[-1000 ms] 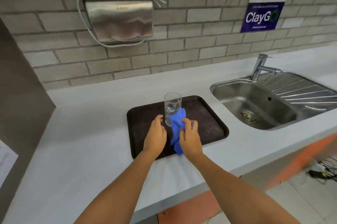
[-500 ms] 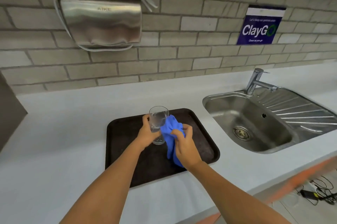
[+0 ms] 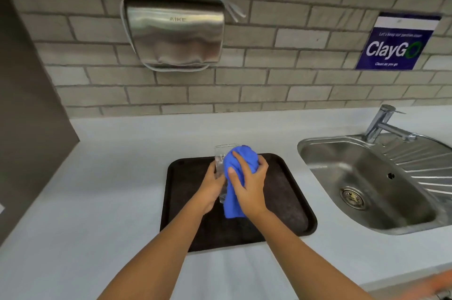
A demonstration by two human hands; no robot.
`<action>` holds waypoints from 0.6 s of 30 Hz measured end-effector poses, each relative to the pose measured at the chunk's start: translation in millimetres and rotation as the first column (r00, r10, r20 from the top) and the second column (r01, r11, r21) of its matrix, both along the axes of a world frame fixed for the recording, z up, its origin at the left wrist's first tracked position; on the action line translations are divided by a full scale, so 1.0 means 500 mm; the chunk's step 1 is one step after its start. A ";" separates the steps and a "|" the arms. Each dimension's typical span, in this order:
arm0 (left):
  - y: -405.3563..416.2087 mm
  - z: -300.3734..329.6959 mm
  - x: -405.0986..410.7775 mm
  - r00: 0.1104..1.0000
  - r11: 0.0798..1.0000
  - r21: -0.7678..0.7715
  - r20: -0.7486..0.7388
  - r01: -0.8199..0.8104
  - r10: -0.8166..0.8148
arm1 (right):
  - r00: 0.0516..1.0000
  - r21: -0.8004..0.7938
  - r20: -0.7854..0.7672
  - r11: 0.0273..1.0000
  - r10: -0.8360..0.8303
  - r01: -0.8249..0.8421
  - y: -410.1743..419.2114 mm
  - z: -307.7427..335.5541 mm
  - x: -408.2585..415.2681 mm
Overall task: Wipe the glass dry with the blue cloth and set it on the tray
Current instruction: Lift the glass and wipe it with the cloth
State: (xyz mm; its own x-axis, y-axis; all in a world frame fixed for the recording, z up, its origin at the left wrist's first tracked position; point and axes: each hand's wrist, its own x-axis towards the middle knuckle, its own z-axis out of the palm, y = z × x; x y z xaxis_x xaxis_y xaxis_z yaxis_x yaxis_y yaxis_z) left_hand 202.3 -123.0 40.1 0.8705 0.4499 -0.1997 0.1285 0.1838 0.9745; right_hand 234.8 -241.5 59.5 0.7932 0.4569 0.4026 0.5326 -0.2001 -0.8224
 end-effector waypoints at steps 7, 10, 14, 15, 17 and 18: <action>-0.017 0.037 -0.021 0.998 0.997 -0.076 0.069 -0.003 0.008 | 0.995 -0.014 0.078 0.998 -0.062 0.063 0.020 0.032 0.007; -0.023 0.046 -0.029 0.994 0.996 -0.089 0.102 -0.028 0.037 | 0.995 -0.060 0.069 0.995 -0.074 0.078 0.022 0.040 0.018; -0.026 0.050 -0.033 0.989 0.988 -0.123 0.105 -0.093 0.106 | 0.999 -0.044 -0.026 0.999 -0.019 0.018 0.034 0.047 0.033; -0.025 0.050 -0.030 0.988 0.988 -0.119 0.105 -0.102 0.115 | 0.999 -0.043 -0.036 0.999 -0.002 0.000 0.037 0.051 0.030; -0.023 0.060 -0.024 0.987 0.988 -0.107 0.110 -0.109 0.121 | 0.999 -0.093 -0.039 0.995 0.024 -0.027 0.047 0.053 0.004; -0.022 0.067 -0.020 0.986 0.990 -0.094 0.118 -0.108 0.119 | 1.000 -0.126 -0.022 0.992 -0.006 0.003 0.050 0.056 -0.015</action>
